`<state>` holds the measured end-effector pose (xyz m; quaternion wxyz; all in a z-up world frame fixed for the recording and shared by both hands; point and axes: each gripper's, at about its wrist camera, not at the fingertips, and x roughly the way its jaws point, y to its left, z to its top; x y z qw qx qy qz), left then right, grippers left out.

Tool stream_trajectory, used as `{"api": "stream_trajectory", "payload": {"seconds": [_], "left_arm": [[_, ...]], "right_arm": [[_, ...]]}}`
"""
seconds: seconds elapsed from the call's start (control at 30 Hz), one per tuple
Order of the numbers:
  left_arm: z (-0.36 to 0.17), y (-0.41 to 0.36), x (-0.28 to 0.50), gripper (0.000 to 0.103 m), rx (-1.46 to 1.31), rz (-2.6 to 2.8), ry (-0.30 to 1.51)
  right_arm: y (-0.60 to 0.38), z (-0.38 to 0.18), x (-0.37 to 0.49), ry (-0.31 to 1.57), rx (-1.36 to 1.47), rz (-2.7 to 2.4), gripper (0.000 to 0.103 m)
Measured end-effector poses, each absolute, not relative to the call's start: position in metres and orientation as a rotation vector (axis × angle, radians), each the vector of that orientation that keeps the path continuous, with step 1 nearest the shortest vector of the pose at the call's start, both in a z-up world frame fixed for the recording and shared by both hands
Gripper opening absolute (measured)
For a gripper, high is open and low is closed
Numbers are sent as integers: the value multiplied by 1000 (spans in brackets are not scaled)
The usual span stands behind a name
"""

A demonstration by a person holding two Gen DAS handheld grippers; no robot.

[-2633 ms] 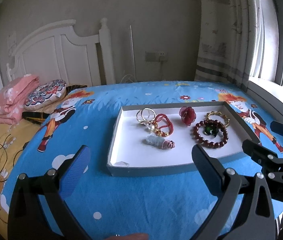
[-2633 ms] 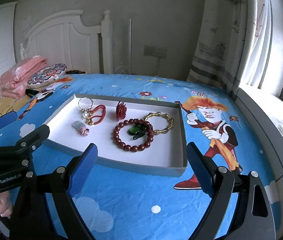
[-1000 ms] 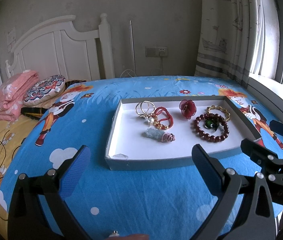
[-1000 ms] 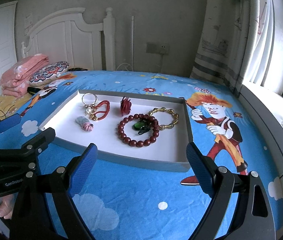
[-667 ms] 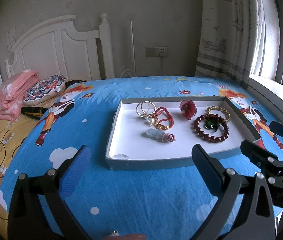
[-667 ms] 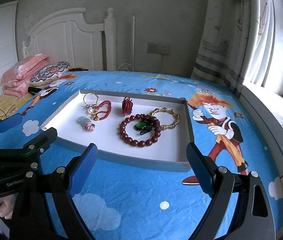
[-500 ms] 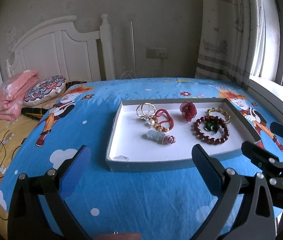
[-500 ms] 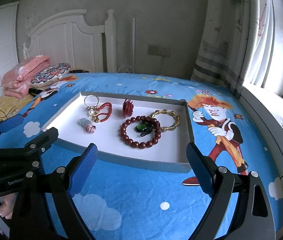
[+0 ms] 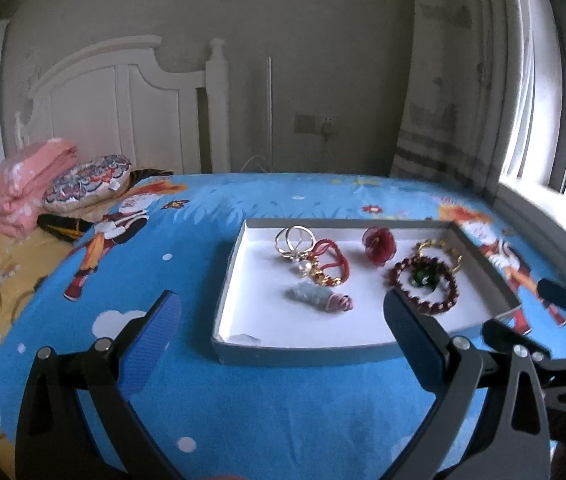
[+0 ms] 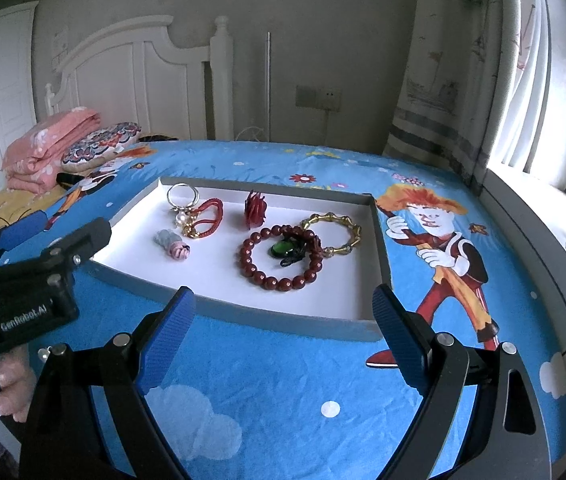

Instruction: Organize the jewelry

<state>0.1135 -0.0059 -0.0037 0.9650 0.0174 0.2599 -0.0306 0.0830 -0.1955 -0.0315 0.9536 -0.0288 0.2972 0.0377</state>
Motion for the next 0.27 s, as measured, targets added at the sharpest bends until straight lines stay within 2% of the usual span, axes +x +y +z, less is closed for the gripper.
{"api": "stream_trajectory", "payload": {"seconds": [0.27], "left_arm": [[1, 54, 147, 98, 72, 35, 578]], "right_arm": [[-242, -31, 96, 615, -19, 5, 84]]}}
